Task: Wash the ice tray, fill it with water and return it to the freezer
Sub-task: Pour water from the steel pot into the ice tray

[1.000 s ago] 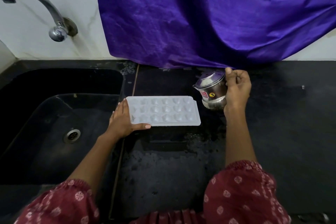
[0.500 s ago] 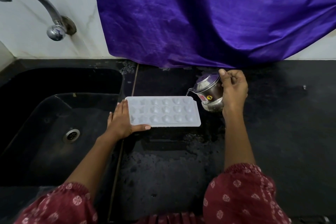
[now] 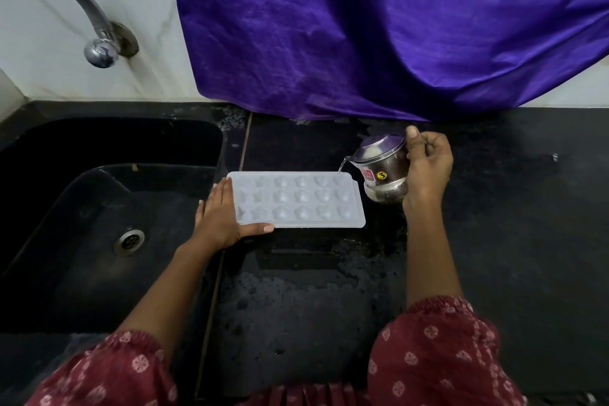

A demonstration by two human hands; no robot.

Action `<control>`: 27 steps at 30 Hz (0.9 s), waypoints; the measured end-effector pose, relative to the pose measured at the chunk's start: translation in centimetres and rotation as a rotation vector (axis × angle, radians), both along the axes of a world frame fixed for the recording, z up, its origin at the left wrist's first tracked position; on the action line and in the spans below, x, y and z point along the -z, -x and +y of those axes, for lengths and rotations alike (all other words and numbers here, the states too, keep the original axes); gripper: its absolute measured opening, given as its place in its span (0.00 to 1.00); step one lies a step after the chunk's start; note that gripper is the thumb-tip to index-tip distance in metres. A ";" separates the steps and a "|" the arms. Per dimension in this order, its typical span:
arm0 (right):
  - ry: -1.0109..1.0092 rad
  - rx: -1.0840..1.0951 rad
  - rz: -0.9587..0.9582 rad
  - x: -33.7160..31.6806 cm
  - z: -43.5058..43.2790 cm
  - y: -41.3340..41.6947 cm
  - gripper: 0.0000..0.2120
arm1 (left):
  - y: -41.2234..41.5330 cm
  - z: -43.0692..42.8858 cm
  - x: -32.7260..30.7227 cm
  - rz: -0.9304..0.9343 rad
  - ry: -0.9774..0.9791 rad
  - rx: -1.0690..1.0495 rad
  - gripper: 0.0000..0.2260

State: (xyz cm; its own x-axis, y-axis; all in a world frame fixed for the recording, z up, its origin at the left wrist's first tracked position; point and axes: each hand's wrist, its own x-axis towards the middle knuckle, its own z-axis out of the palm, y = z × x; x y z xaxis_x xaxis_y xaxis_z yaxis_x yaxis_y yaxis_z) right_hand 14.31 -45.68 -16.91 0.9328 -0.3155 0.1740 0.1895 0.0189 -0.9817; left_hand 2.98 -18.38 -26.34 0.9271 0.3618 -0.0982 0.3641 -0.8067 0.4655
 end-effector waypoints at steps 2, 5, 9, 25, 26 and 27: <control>-0.068 0.017 0.012 0.1 0.0 0.0 0.10 | 0.0 0.0 -0.1 0.003 0.002 0.002 0.65; -0.132 0.019 0.024 0.1 0.1 0.1 0.10 | 0.0 -0.1 -0.1 -0.006 -0.003 0.004 0.65; -0.138 -0.019 0.021 -0.1 0.6 0.2 0.10 | 0.0 -0.1 -0.1 -0.001 -0.004 0.002 0.65; 0.029 -0.088 -0.036 -1.0 1.7 0.3 0.10 | 0.1 0.0 0.1 -0.017 0.005 0.003 0.65; 0.035 -0.089 -0.039 -1.1 1.7 0.3 0.10 | 0.1 0.0 0.1 -0.016 0.003 0.002 0.65; 0.039 -0.091 -0.042 -1.1 1.7 0.3 0.10 | 0.1 0.0 0.1 -0.016 0.003 0.002 0.65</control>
